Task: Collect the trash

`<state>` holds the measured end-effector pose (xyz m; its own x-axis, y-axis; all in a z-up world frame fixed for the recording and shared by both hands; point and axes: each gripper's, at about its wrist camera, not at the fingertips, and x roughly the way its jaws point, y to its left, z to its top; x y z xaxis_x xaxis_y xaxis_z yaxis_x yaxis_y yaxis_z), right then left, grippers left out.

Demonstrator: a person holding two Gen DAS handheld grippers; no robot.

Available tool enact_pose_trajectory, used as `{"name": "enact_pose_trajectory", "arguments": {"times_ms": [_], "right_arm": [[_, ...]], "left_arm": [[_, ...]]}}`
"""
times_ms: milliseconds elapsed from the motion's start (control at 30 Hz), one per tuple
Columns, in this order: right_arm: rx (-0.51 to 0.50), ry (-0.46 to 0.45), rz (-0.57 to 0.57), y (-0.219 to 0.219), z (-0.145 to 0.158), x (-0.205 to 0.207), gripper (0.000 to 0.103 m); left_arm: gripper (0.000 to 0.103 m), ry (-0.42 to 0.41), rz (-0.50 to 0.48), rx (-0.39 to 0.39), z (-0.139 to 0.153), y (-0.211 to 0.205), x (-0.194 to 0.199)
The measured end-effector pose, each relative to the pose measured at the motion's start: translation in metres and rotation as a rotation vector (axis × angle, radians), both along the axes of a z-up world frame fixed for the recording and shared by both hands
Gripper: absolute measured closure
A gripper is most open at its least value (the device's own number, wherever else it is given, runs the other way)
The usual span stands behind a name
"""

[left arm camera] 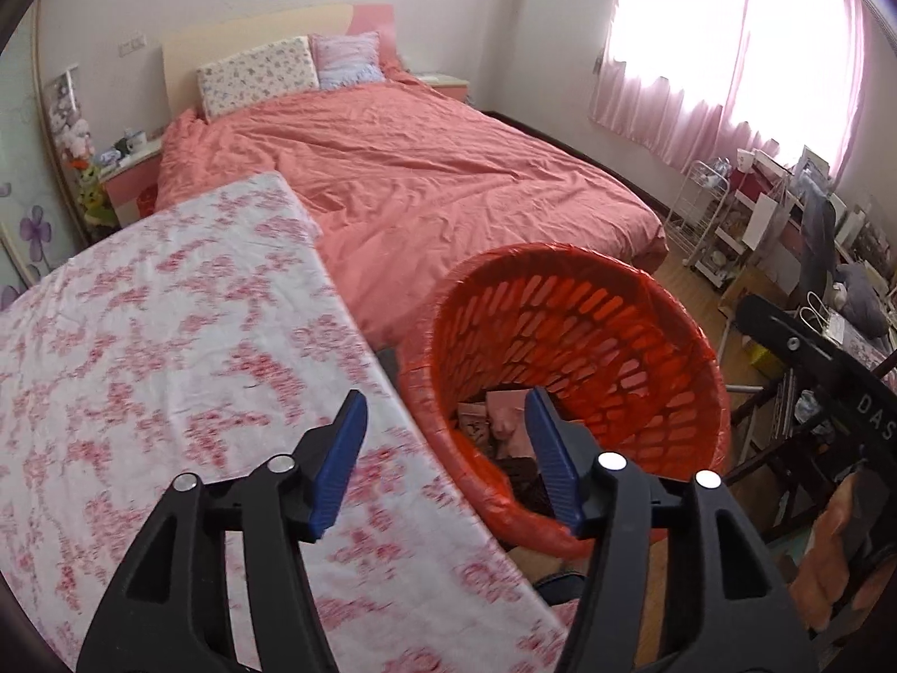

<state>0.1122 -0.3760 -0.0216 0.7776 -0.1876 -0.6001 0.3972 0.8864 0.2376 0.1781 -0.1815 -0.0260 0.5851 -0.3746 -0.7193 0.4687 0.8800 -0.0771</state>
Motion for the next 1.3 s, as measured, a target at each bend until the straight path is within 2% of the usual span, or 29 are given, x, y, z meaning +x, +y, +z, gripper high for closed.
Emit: {"name": "enact_pose_trajectory", "arguments": {"times_ms": [233,333,433,600,700,867,1133,1300], "right_arm": [[-0.133,-0.062,-0.040,0.051,0.034,-0.047,0.010],[-0.213,-0.084,-0.071,0.079,0.046,-0.072,0.004],[-0.308,-0.102,-0.110,0.110,0.056,-0.098,0.004],[-0.381,-0.085,-0.067,0.153,0.054,-0.128,0.004],[-0.387,-0.073,-0.041,0.176,0.046,-0.144,0.004],[-0.446,-0.067,-0.100,0.208,0.034,-0.166,0.004],[-0.353,-0.013,-0.091,0.217,0.022,-0.178,0.004],[-0.316,0.038,-0.094,0.214,0.017,-0.173,0.004]], "left_arm": [[0.017,-0.132,0.121,0.015,0.024,0.063,-0.040],[0.009,-0.196,0.176,0.030,0.030,0.087,-0.064],[0.005,-0.246,0.231,0.042,0.034,0.107,-0.089],[0.002,-0.317,0.316,0.054,0.034,0.136,-0.131],[0.002,-0.324,0.353,0.040,0.031,0.150,-0.148],[0.002,-0.312,0.426,0.015,0.026,0.172,-0.171],[0.002,-0.347,0.505,0.011,0.024,0.193,-0.193],[0.002,-0.322,0.517,0.022,0.020,0.195,-0.194]]}}
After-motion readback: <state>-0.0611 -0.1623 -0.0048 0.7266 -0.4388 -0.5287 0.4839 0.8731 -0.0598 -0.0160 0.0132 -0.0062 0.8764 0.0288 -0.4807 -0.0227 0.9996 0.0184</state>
